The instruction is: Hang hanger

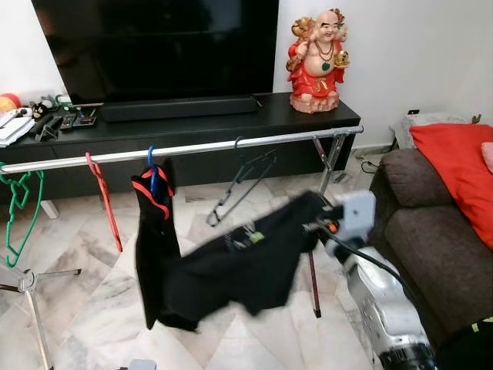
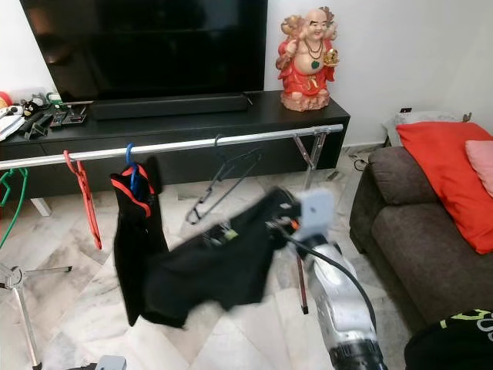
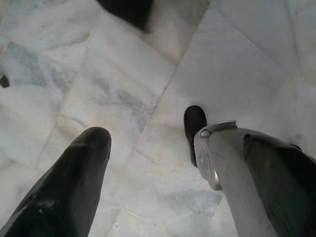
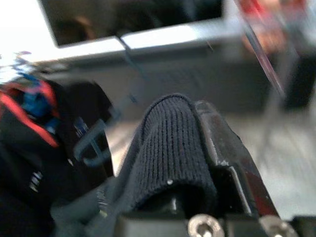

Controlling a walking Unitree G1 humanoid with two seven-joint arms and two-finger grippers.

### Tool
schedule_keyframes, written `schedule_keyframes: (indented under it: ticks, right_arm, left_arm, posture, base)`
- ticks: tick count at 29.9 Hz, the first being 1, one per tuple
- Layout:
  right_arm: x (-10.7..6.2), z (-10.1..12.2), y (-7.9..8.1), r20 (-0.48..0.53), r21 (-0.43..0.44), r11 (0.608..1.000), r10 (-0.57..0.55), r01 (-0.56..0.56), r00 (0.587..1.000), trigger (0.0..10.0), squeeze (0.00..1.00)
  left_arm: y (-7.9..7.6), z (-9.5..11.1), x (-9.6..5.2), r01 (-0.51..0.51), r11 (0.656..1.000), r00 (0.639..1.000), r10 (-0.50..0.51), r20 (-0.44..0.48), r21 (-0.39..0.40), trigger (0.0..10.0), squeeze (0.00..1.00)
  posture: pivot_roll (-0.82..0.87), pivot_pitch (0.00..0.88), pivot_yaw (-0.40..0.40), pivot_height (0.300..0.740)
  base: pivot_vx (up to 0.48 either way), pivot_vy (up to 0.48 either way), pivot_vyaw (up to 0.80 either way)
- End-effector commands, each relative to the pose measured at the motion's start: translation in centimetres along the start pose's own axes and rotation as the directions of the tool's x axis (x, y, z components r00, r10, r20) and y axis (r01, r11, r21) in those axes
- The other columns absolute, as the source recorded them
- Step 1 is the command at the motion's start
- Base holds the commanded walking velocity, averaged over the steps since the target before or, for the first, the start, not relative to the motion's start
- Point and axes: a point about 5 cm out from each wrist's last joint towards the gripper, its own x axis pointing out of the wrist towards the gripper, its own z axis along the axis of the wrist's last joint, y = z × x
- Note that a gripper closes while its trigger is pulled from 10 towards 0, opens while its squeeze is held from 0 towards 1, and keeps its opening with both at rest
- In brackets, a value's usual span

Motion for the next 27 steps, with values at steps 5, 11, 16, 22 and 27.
schedule_keyframes:
  ticks: [5,11,16,22,27]
  right_arm:
    - [-0.4,-3.6,-0.8,-0.087,0.114,0.992,-0.039,0.049,0.995,10.0,0.0]
    - [-0.9,-6.6,-1.5,-0.189,0.176,0.978,-0.08,0.114,0.979,10.0,0.0]
    - [-1.8,-8.9,-1.6,-0.285,0.176,0.97,-0.114,0.168,0.952,10.0,0.0]
    - [-4.2,-12.1,-2.8,-0.436,0.156,0.949,-0.183,0.275,0.881,10.0,0.0]
    - [-6.2,-13.7,-3.6,-0.491,0.129,0.922,-0.26,0.364,0.832,10.0,0.0]
  left_arm:
    - [1.5,0.9,-0.1,-0.101,0.991,0.991,0.108,0.08,-0.086,10.0,0.0]
    - [3.0,4.2,-0.4,-0.141,0.959,0.942,0.206,0.266,-0.246,10.0,0.0]
    - [2.6,7.6,-1.0,-0.087,0.976,0.871,0.171,0.461,-0.198,10.0,0.0]
    - [0.6,13.4,-2.8,-0.057,0.998,0.707,0.069,0.704,-0.041,10.0,0.0]
    - [1.1,16.0,-3.8,-0.105,0.988,0.619,0.151,0.771,-0.109,10.0,0.0]
  posture:
    - [0.01,0.026,0.026,0.74]
    - [0.03,0.016,0.024,0.74]
    - [0.05,0.0,0.026,0.74]
    - [0.03,0.0,0.054,0.74]
    - [0.01,0.0,0.055,0.74]
  base:
    - [0.0,0.0,0.0]
    - [0.0,0.0,0.0]
    - [0.0,0.0,0.0]
    - [0.0,0.0,0.0]
    - [0.0,0.0,0.32]
